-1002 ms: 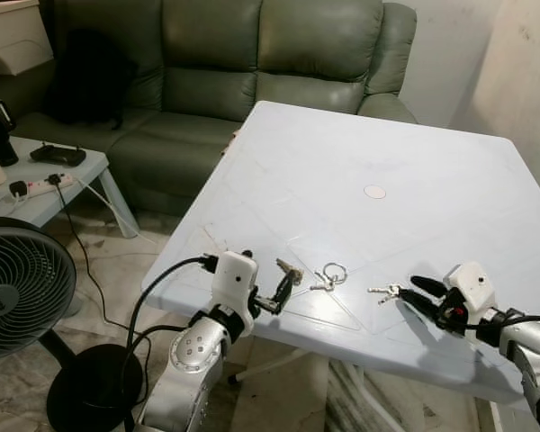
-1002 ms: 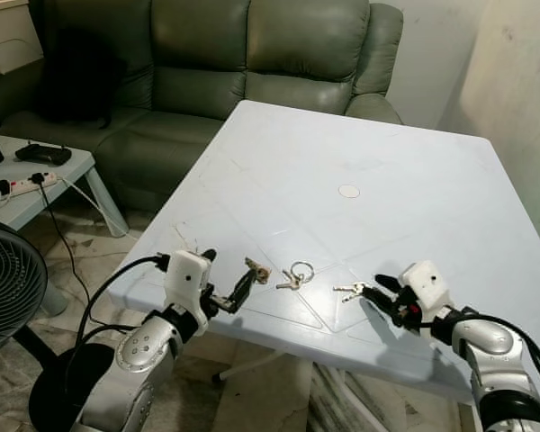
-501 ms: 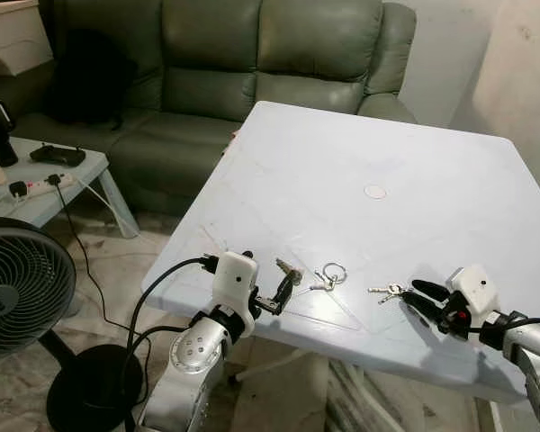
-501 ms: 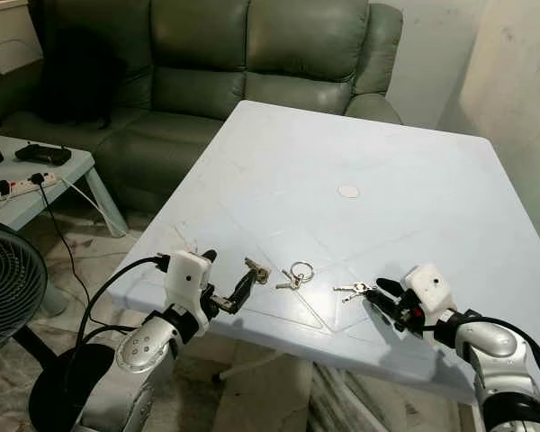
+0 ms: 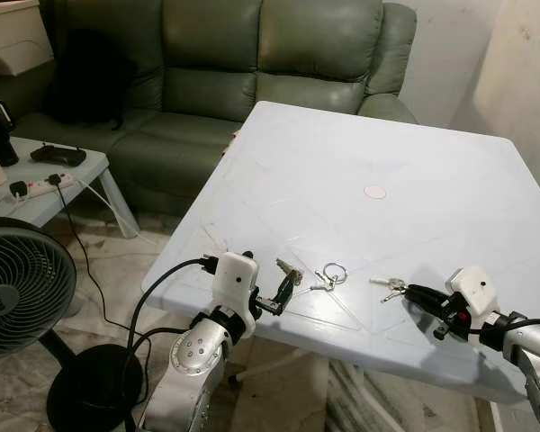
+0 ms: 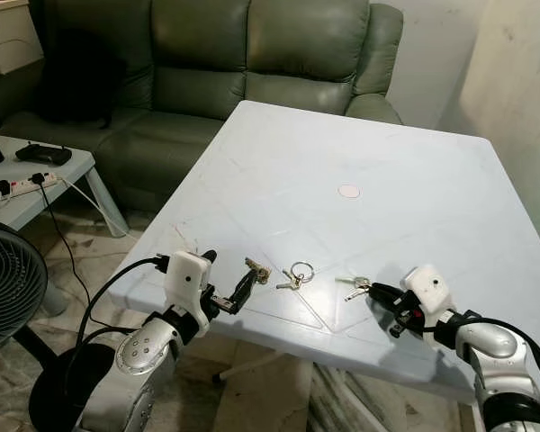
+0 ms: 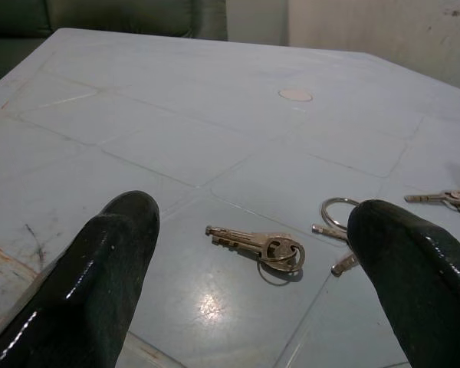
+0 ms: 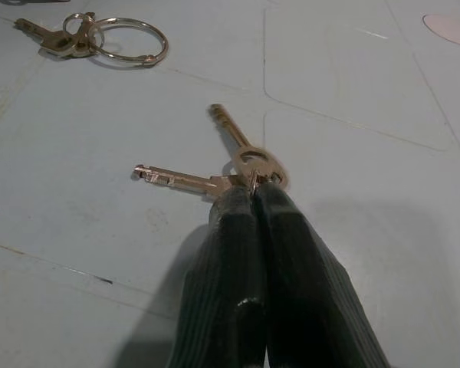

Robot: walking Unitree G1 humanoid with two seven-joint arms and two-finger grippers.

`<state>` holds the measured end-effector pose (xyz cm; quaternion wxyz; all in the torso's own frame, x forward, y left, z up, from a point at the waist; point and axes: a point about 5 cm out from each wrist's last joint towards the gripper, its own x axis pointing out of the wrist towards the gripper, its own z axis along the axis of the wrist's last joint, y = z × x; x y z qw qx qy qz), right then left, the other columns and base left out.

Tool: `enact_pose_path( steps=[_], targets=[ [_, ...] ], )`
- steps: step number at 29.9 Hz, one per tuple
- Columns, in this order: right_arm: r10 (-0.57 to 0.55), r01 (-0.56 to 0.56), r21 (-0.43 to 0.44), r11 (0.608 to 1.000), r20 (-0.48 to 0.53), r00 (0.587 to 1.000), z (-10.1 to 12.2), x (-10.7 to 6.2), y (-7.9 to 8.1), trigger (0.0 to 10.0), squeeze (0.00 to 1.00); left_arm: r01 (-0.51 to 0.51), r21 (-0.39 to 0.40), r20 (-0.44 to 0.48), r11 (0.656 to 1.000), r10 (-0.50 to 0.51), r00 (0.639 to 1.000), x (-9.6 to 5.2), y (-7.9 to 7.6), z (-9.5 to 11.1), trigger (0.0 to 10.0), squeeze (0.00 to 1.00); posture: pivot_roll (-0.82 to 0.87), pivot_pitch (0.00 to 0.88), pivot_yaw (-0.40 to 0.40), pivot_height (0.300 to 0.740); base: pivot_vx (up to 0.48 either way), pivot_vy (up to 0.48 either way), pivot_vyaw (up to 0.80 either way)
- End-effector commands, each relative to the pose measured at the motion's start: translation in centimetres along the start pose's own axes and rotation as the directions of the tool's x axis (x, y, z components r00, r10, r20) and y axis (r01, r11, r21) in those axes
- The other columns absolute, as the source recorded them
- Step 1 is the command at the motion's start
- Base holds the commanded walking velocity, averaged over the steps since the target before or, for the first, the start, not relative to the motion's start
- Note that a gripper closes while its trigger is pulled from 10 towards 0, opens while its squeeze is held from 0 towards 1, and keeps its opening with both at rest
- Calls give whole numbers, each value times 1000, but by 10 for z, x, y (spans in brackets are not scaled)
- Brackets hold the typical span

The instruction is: Hang keys on a hook

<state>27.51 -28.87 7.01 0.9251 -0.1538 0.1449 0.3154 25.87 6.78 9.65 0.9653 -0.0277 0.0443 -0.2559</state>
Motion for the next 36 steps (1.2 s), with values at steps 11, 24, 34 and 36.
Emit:
enact_pose_path(
  steps=[11,24,34,36],
  targets=[
    [-6,6,-21,1000,-21,1000,0,4,1,10000,0,-17,2,1,1000,17,1000,-1,1,2,10000,0,14,0,-28,740,0,0,0],
    [-65,65,-8,998,-56,996,-1,5,-5,10000,0,-23,-5,0,1000,23,1000,-1,0,2,10000,0,11,0,-29,740,0,0,0],
    [-83,83,1,997,-18,996,3,3,-9,0,0,-29,-5,0,1000,29,1000,-1,0,2,10000,0,13,0,-30,740,0,0,0],
    [-77,77,11,997,-7,997,4,3,-9,0,0,-30,-4,0,1000,30,1000,-1,1,2,10000,0,13,0,-30,740,0,0,0]
  ],
)
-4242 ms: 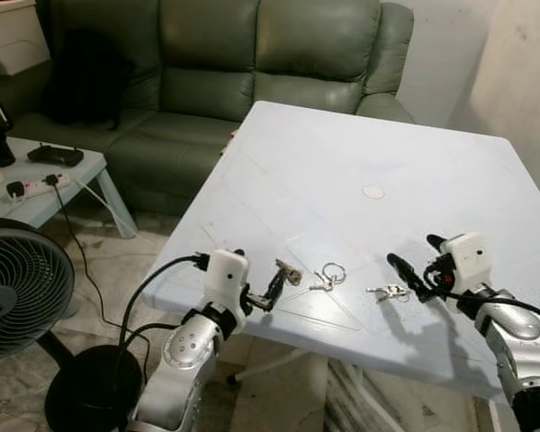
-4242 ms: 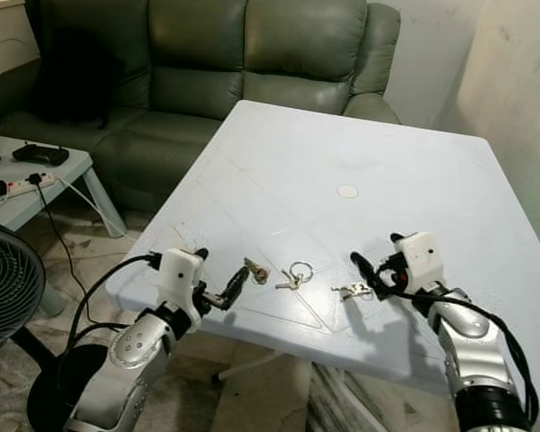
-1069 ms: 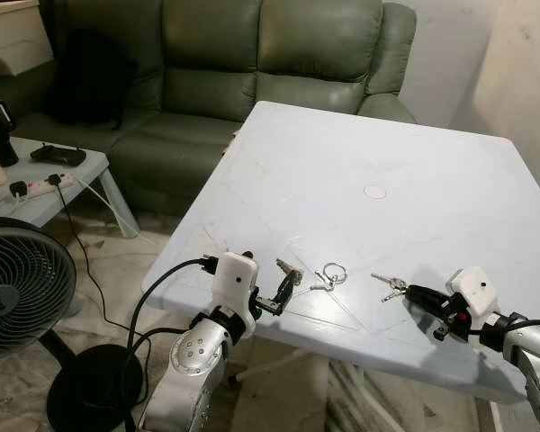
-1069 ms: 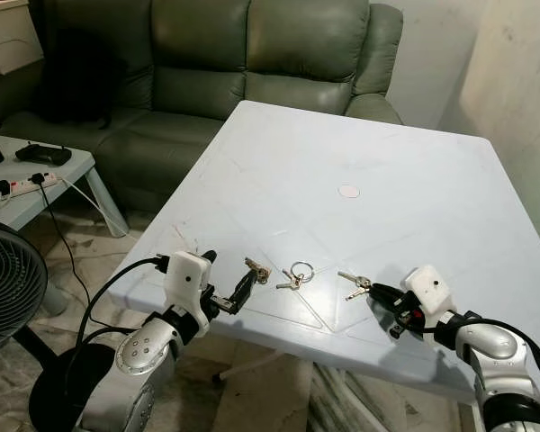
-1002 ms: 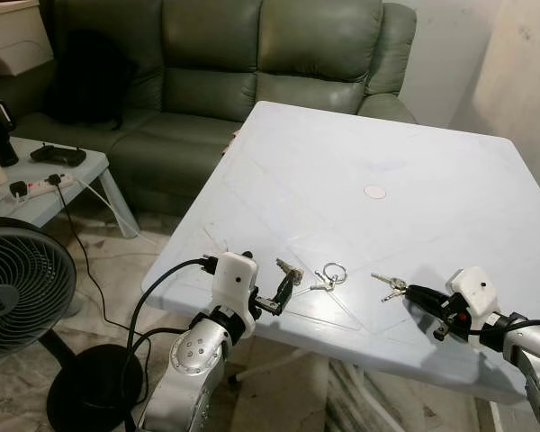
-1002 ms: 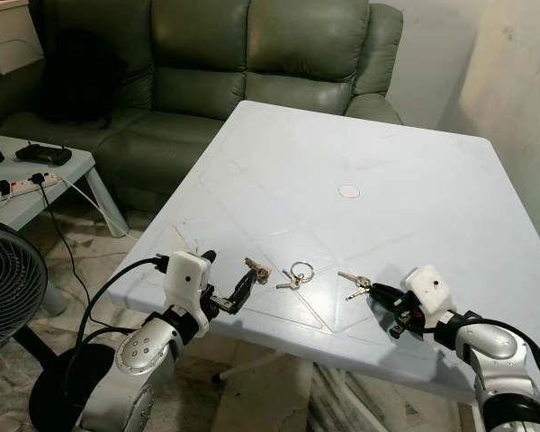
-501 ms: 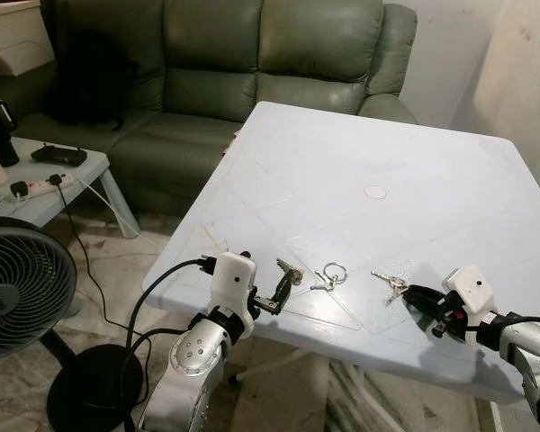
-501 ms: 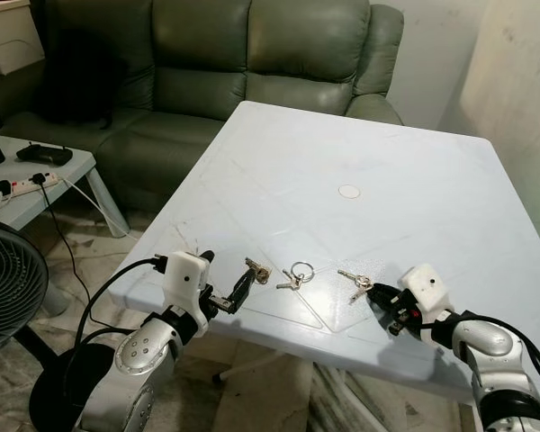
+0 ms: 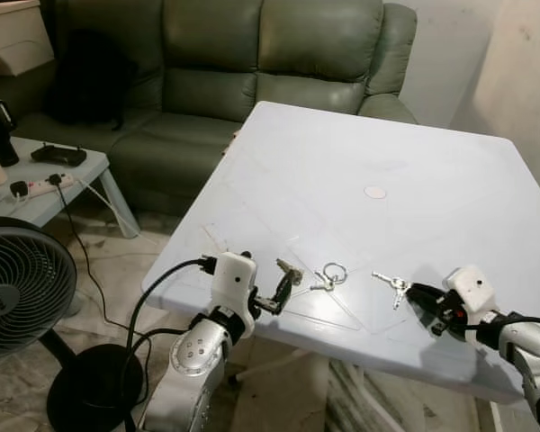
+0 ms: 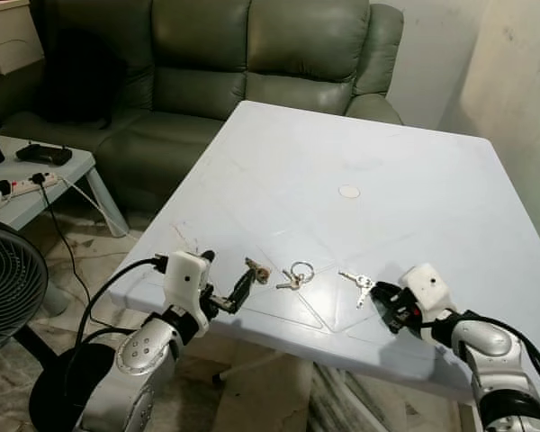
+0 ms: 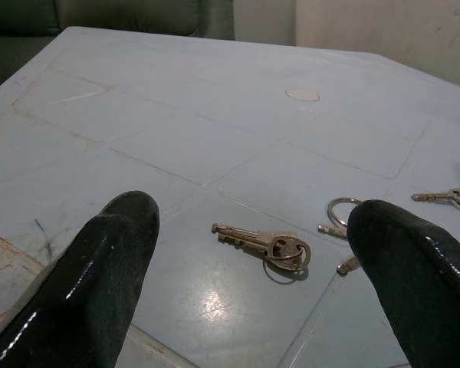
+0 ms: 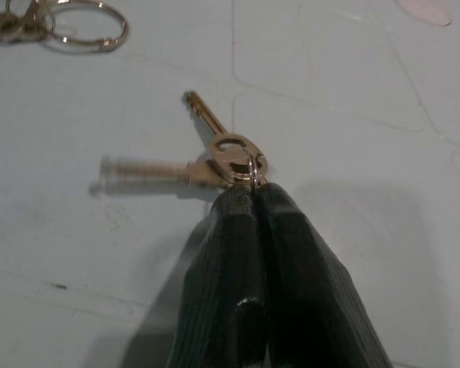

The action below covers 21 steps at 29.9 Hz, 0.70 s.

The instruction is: Hang keys on a hook

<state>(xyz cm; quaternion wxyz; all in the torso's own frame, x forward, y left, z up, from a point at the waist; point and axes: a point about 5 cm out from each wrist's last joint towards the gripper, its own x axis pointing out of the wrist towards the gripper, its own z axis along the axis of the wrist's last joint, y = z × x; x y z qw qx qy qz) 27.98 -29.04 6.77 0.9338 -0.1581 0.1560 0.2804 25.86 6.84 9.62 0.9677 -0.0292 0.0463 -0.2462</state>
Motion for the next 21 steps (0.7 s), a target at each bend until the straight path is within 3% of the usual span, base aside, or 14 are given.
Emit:
enact_pose_path(
  steps=[1,6,13,15,19,21],
  targets=[
    [-4,4,4,1000,30,1000,6,0,-5,0,0,-11,2,3,1000,11,1000,0,0,2,10000,0,13,0,-30,740,0,0,0],
    [10,-10,5,1000,49,999,8,-1,-4,0,0,-14,5,4,1000,14,1000,0,1,3,10000,0,13,0,-30,740,0,0,0],
    [-22,7,101,995,151,988,15,1,-6,0,0,-21,2,7,1000,21,1000,0,3,3,10000,0,14,0,-28,740,0,0,0],
    [-61,12,191,981,257,965,25,6,-7,10000,0,-31,-1,15,1000,31,999,1,5,5,10000,0,17,0,-30,740,0,0,0],
    [-121,-2,297,955,394,911,39,12,-4,10000,0,-51,-8,34,999,51,998,1,9,7,10000,0,19,0,-31,740,0,0,0],
    [-158,25,301,953,424,892,43,16,0,10000,0,-63,-7,36,998,63,997,0,12,7,10000,0,19,0,-31,740,0,0,0]
  ],
)
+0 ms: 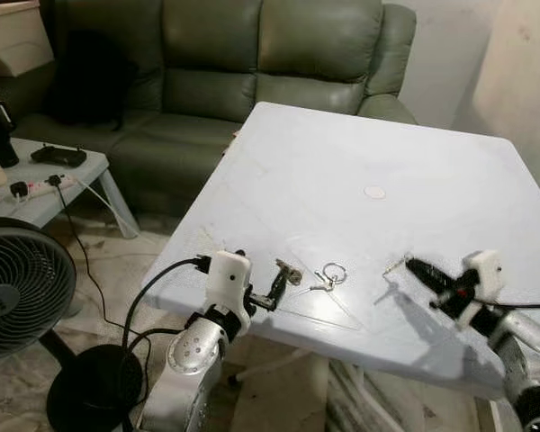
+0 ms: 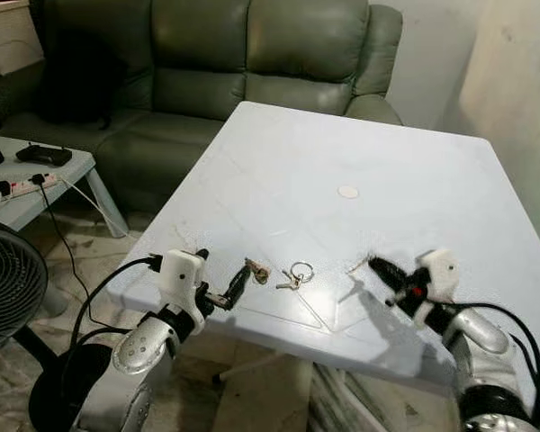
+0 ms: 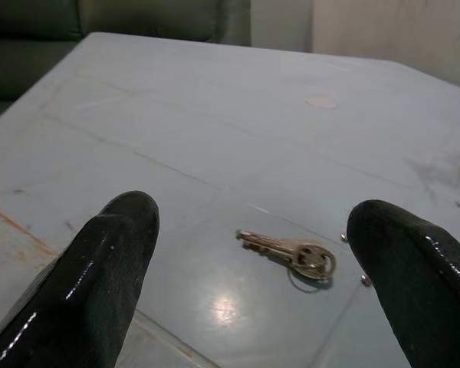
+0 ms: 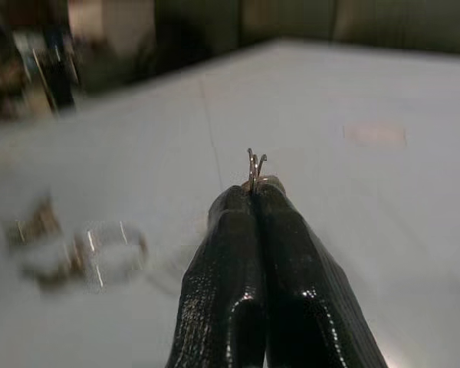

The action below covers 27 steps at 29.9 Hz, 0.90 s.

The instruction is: Hang keys on a hook

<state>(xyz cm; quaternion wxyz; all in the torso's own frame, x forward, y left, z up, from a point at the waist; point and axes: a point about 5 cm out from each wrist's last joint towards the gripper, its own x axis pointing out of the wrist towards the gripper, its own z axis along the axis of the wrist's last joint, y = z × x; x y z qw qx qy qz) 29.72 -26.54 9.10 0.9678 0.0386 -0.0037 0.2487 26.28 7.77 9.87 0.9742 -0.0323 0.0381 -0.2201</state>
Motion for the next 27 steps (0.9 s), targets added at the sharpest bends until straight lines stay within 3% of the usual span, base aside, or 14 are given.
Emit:
enact_pose_path(
  steps=[1,9,11,12,14,17,21,23,27],
  targets=[
    [-31,32,-8,999,94,995,9,9,6,10000,0,-29,-3,8,1000,29,1000,1,6,2,10000,0,18,0,-31,740,0,0,0],
    [-151,148,29,989,228,962,15,21,25,10000,0,-113,21,51,993,111,992,4,26,11,10000,0,28,0,-38,740,0,0,0],
    [-215,210,48,976,251,944,19,26,32,10000,0,-155,38,88,987,151,985,6,39,19,10000,0,28,0,-38,740,0,0,0],
    [-215,210,48,976,251,944,19,26,32,10000,0,-155,38,88,987,151,985,6,39,19,10000,0,28,0,-38,740,0,0,0],
    [-237,237,34,971,271,933,25,32,45,10000,0,-214,43,131,976,206,970,9,56,29,10000,0,30,0,-39,740,0,0,0],
    [-267,273,21,962,294,918,31,35,55,10000,0,-266,27,168,964,257,952,8,70,37,10000,0,30,0,-39,740,0,0,0],
    [-298,315,-21,949,273,915,31,38,68,10000,0,-290,0,208,957,284,936,6,81,44,10000,0,36,0,-41,740,0,0,0],
    [-322,349,-86,933,236,917,27,41,77,10000,0,-319,-28,219,947,317,923,5,89,45,10000,0,38,0,-42,740,0,0,0],
    [-341,361,-99,927,176,923,21,44,84,10000,0,-348,-41,197,937,349,916,8,97,43,10000,0,35,0,-40,740,0,0,0]
  ],
)
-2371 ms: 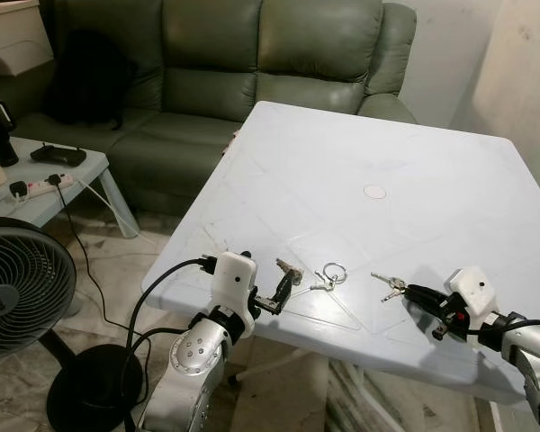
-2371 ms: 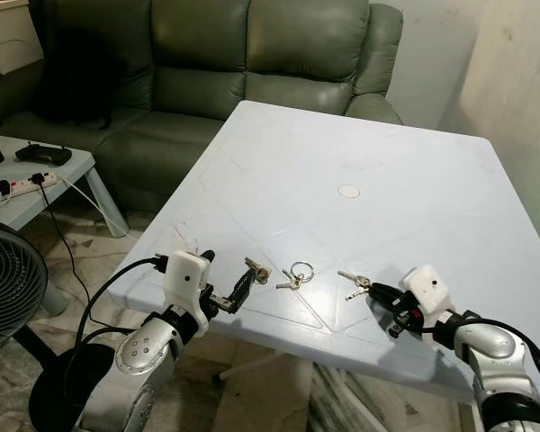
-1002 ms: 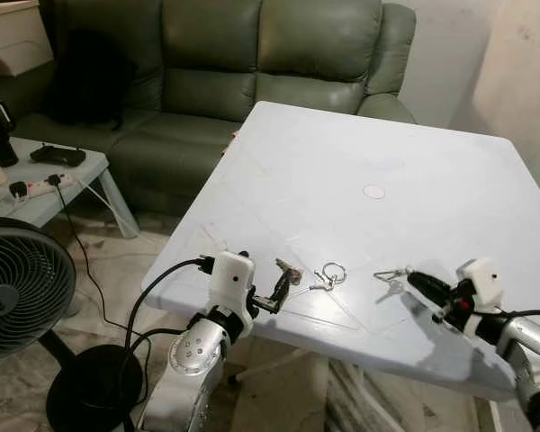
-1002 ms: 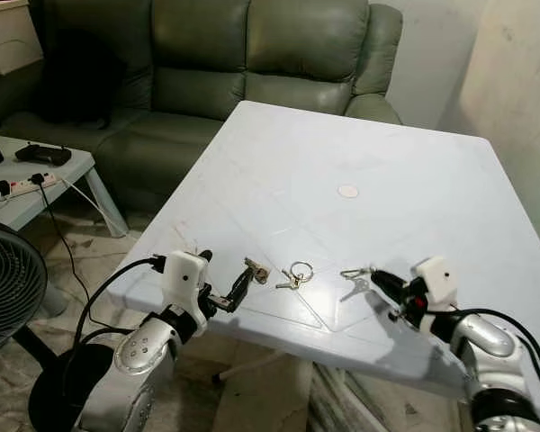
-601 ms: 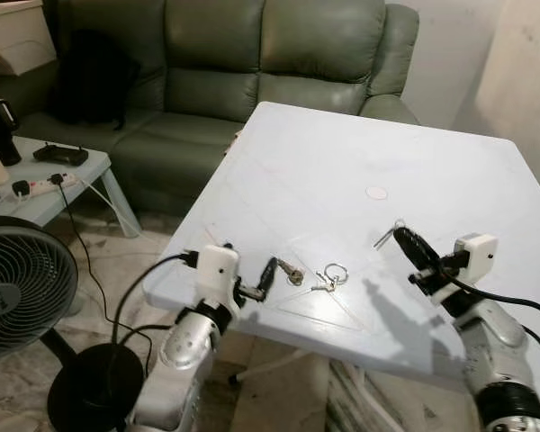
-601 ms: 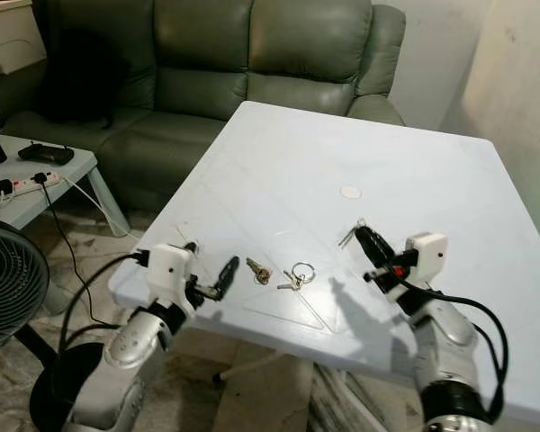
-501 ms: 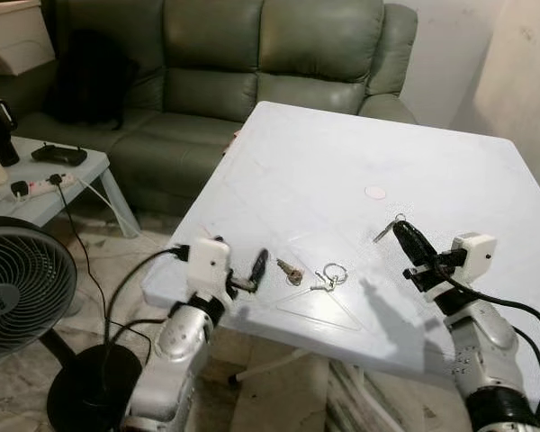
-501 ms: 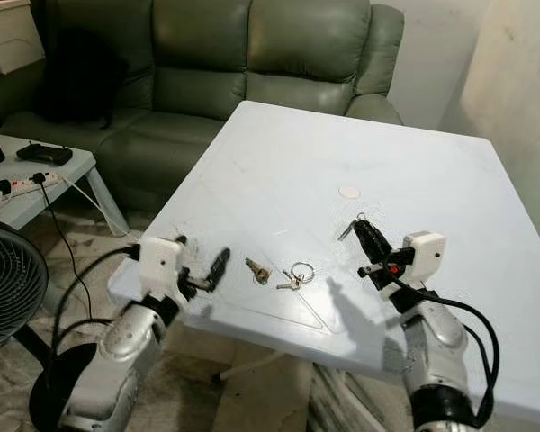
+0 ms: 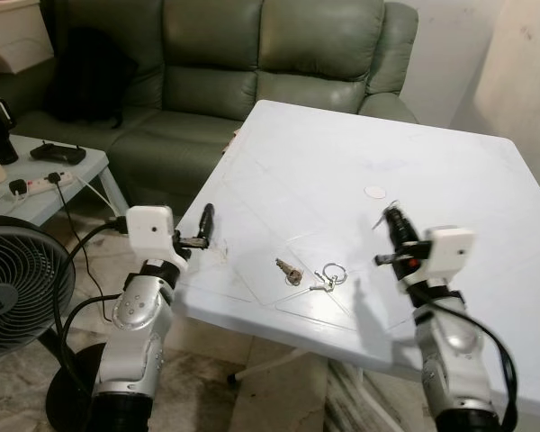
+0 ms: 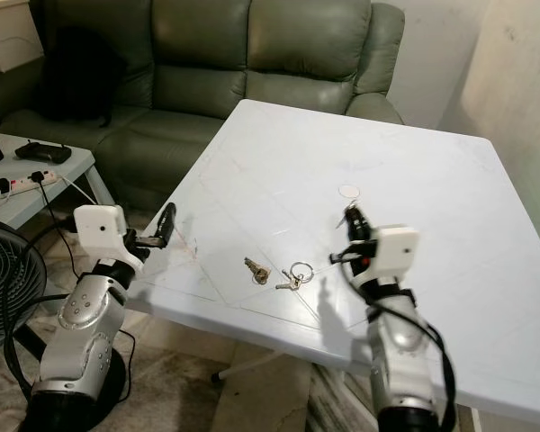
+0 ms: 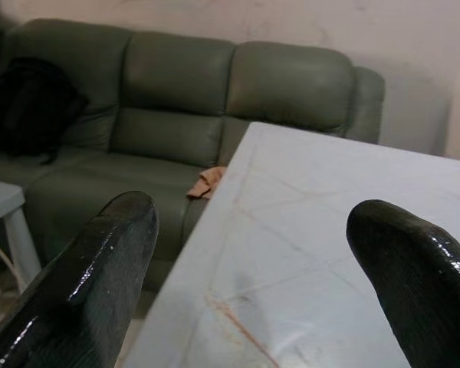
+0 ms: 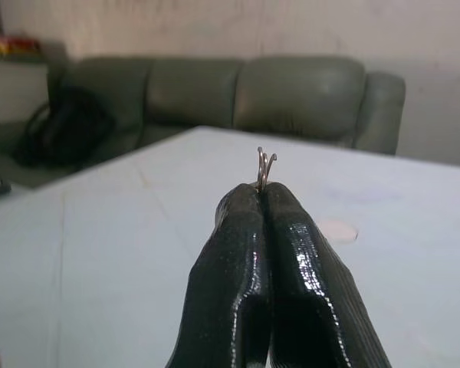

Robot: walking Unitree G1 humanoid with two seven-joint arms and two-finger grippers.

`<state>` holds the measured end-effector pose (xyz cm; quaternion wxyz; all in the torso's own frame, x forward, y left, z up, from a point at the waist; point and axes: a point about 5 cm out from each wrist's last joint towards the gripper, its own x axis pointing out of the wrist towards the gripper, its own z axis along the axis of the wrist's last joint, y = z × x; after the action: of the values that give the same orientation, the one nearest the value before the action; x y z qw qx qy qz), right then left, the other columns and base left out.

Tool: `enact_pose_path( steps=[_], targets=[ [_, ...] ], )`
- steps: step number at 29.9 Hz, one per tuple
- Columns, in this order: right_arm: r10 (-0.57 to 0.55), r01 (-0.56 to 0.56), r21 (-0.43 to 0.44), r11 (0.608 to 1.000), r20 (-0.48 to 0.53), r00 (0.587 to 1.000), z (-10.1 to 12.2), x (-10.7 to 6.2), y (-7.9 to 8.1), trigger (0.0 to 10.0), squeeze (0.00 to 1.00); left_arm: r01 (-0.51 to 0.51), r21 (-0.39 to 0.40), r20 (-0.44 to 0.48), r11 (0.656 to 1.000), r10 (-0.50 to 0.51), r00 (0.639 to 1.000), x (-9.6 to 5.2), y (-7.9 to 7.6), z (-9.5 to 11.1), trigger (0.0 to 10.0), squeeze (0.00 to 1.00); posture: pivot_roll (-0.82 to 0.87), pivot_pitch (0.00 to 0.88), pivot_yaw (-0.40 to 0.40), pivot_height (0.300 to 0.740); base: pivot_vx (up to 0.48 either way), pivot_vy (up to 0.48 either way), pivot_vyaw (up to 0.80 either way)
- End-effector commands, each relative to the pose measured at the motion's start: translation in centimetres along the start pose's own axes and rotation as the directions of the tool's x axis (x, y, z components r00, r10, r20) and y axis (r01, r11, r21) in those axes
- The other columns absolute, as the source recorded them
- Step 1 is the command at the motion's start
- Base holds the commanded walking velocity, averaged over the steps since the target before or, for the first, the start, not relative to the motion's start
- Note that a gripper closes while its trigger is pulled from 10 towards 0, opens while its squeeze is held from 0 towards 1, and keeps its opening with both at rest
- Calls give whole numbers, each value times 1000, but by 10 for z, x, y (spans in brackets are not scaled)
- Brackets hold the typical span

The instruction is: Hang keys on a hook

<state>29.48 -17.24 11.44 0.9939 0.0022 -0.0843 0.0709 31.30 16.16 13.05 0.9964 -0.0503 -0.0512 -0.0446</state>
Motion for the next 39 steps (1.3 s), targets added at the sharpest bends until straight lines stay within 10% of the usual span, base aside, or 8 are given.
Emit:
enact_pose_path(
  steps=[1,39],
  targets=[
    [-14,14,-33,999,-12,1000,4,3,2,10000,0,-22,9,4,1000,22,1000,6,4,2,10000,0,32,0,-36,740,0,0,0],
    [-52,44,-113,993,-64,997,5,22,10,10000,0,-63,-5,44,998,63,997,24,5,11,10000,0,50,0,-39,740,0,38,-629]
  ],
)
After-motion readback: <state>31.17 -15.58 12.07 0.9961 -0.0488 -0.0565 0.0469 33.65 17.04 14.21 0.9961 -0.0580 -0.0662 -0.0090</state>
